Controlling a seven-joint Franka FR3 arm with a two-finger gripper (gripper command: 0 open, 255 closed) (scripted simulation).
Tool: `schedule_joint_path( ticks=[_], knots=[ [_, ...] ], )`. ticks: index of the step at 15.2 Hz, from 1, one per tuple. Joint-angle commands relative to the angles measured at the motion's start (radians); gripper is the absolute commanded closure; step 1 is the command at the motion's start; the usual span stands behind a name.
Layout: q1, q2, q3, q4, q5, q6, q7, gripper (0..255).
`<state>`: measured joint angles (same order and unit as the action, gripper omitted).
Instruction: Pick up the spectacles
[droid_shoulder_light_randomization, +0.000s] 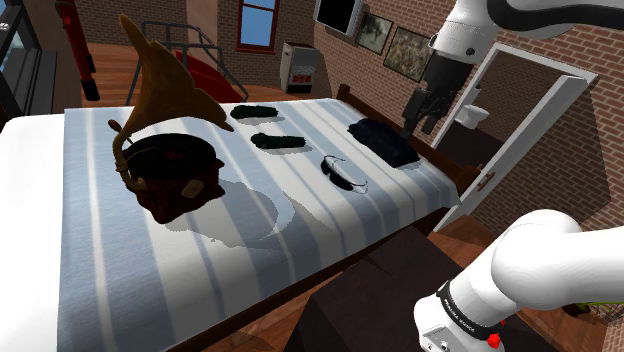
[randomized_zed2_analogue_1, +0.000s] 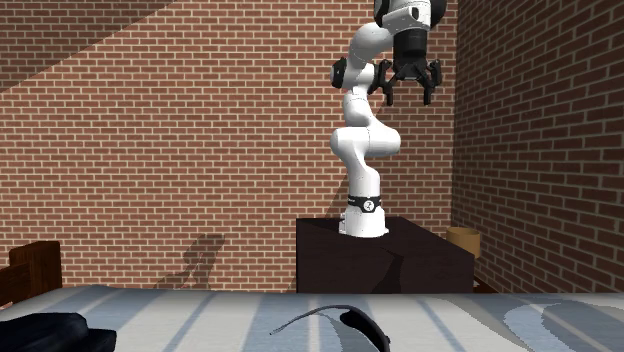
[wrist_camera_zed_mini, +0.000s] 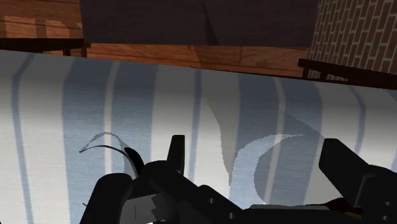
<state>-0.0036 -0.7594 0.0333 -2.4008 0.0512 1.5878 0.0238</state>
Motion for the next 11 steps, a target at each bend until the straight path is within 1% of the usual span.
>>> schedule_joint_path(
  ticks=[1, 6, 11],
  knots=[
    [0.0, 0.0, 0.0, 0.0, 0.0, 0.0, 0.0, 0],
    [-0.02, 0.129, -0.042, -0.033, -0.013, 0.161, -0.044, 0],
    [-0.036, 0.286, -0.083, -0.031, -0.015, 0.314, -0.09, 0]
  ],
)
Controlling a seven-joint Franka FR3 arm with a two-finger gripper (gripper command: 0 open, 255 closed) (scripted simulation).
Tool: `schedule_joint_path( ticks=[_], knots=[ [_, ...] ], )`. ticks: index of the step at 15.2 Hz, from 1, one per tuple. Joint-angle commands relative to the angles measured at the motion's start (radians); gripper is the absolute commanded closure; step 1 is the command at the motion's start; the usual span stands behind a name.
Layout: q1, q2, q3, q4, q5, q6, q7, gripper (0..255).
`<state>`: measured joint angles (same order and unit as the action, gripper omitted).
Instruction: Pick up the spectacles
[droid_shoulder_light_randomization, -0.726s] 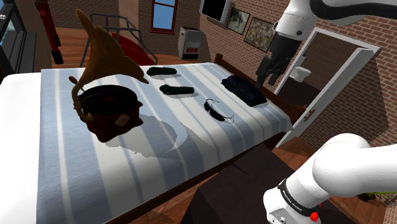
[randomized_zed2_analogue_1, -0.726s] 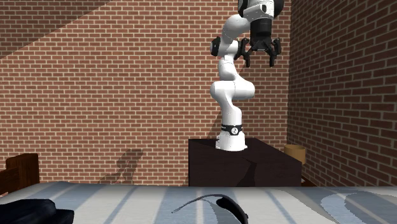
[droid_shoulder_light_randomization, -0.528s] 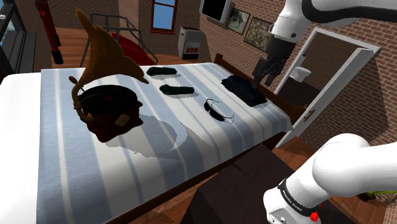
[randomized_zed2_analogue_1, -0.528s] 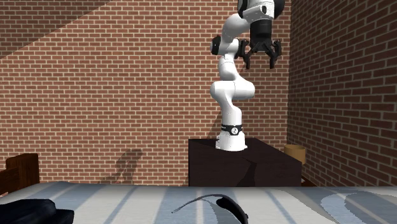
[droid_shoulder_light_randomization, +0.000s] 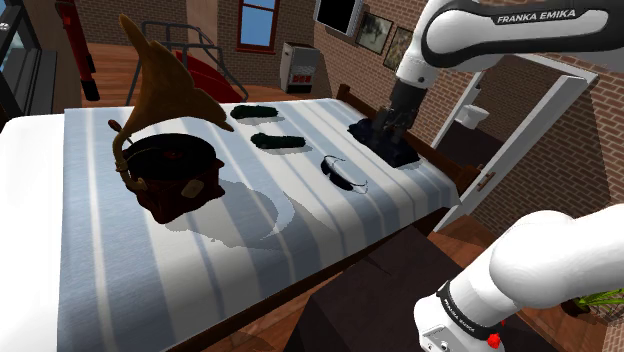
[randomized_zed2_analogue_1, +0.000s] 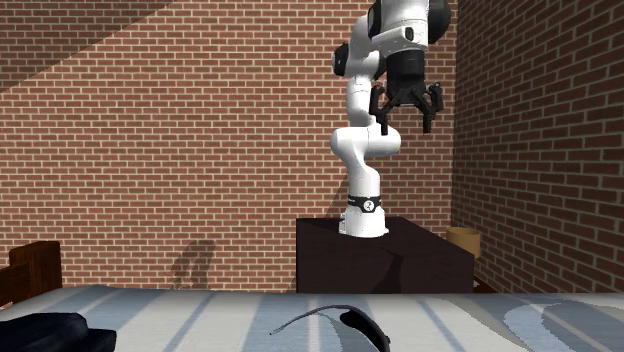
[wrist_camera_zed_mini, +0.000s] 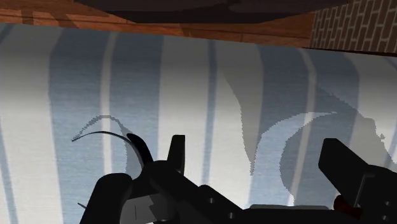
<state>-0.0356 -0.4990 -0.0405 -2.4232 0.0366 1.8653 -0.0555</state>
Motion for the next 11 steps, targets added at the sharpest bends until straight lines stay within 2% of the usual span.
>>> schedule_joint_path(
  ticks=[1, 11],
  knots=[
    [-0.006, 0.06, -0.017, -0.004, 0.001, 0.065, -0.02, 0],
    [-0.026, 0.433, -0.084, 0.12, 0.059, 0.302, -0.133, 0]
  ],
)
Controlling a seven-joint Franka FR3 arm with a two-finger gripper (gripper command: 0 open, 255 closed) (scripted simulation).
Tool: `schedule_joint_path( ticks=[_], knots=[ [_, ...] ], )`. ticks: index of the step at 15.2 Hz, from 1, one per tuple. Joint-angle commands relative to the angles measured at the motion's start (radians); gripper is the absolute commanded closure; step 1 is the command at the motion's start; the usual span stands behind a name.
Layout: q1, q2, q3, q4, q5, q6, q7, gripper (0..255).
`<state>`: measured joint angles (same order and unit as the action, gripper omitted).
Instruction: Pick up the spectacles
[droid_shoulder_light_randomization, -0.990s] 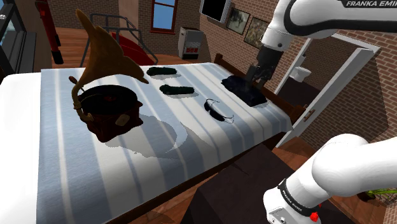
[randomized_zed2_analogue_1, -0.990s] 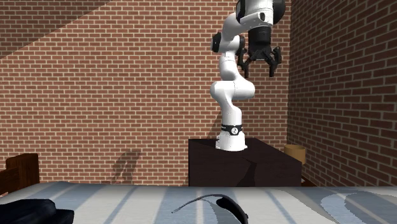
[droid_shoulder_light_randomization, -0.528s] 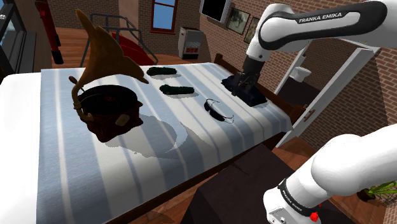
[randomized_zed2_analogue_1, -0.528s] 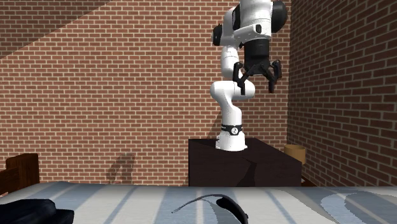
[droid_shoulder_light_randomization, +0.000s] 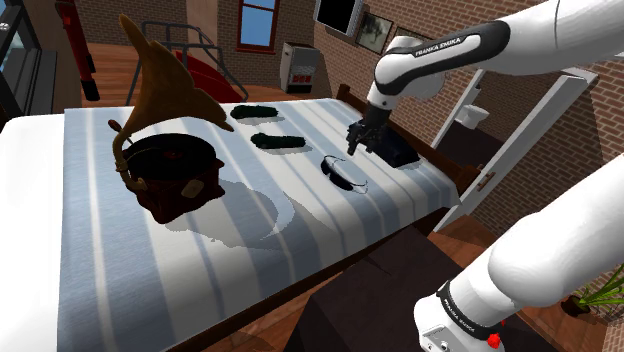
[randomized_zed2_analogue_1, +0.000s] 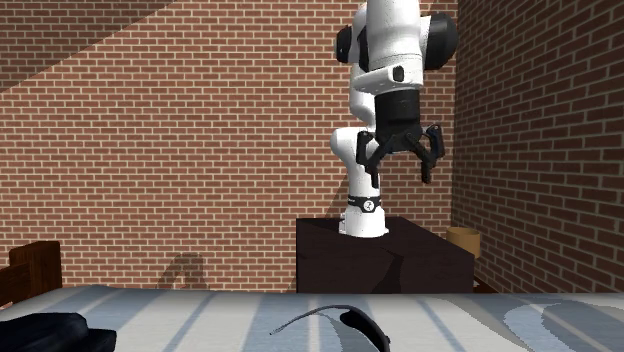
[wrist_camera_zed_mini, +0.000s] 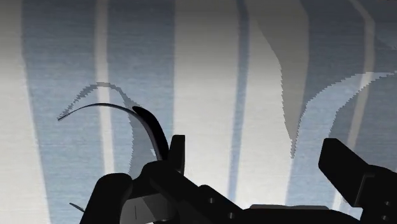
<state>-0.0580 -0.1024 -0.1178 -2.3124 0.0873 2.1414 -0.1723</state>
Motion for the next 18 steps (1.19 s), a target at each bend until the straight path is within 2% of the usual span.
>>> schedule_joint_path(
  ticks=[1, 8, 16, 18],
  knots=[
    [-0.006, 0.076, -0.012, 0.029, 0.019, 0.044, -0.029, 0],
    [-0.038, 0.352, -0.023, 0.205, 0.104, 0.128, -0.118, 0],
    [-0.1, 0.671, -0.002, 0.484, 0.18, 0.149, -0.186, 0],
    [-0.102, 0.683, 0.0, 0.487, 0.183, 0.158, -0.188, 0]
  ],
)
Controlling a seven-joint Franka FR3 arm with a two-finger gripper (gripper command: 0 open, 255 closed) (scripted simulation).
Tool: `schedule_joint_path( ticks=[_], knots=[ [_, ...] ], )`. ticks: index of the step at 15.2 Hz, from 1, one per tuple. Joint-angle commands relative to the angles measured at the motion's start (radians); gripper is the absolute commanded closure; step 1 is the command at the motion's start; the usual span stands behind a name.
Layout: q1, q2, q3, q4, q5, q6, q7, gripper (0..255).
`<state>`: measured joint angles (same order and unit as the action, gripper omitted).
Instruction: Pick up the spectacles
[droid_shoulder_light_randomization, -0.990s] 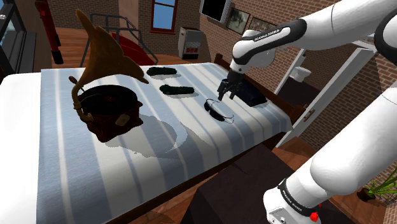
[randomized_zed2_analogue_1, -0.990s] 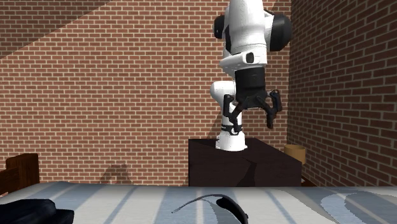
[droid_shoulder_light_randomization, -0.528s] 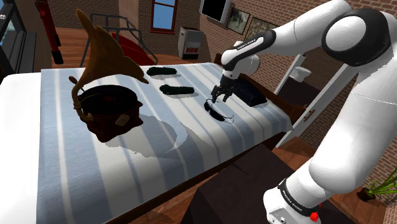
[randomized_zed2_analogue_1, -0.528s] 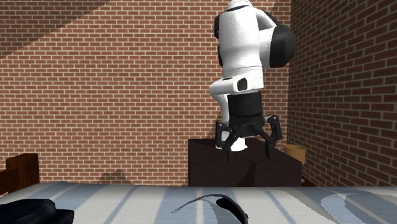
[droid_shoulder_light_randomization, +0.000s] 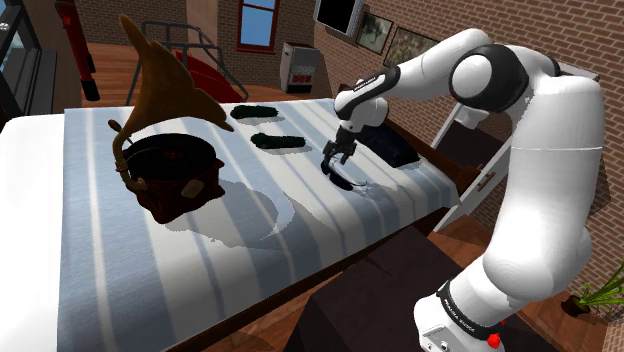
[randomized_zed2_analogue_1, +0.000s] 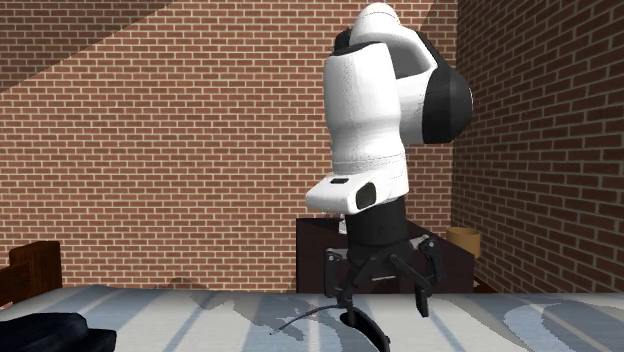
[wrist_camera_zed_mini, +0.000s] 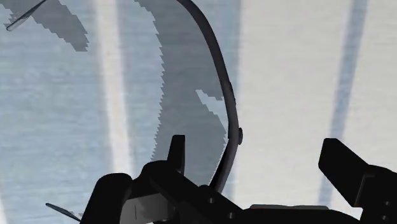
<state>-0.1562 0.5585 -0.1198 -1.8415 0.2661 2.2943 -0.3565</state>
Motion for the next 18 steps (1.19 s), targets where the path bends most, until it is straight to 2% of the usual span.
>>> schedule_joint_path(
  ticks=[1, 8, 9, 18],
  knots=[
    [-0.005, 0.032, 0.004, 0.017, 0.006, 0.014, -0.007, 0],
    [-0.011, 0.088, 0.013, 0.025, 0.02, 0.062, -0.02, 0],
    [-0.011, 0.089, 0.013, 0.027, 0.02, 0.061, -0.02, 255],
    [-0.011, 0.088, 0.013, 0.025, 0.02, 0.062, -0.02, 255]
  ],
)
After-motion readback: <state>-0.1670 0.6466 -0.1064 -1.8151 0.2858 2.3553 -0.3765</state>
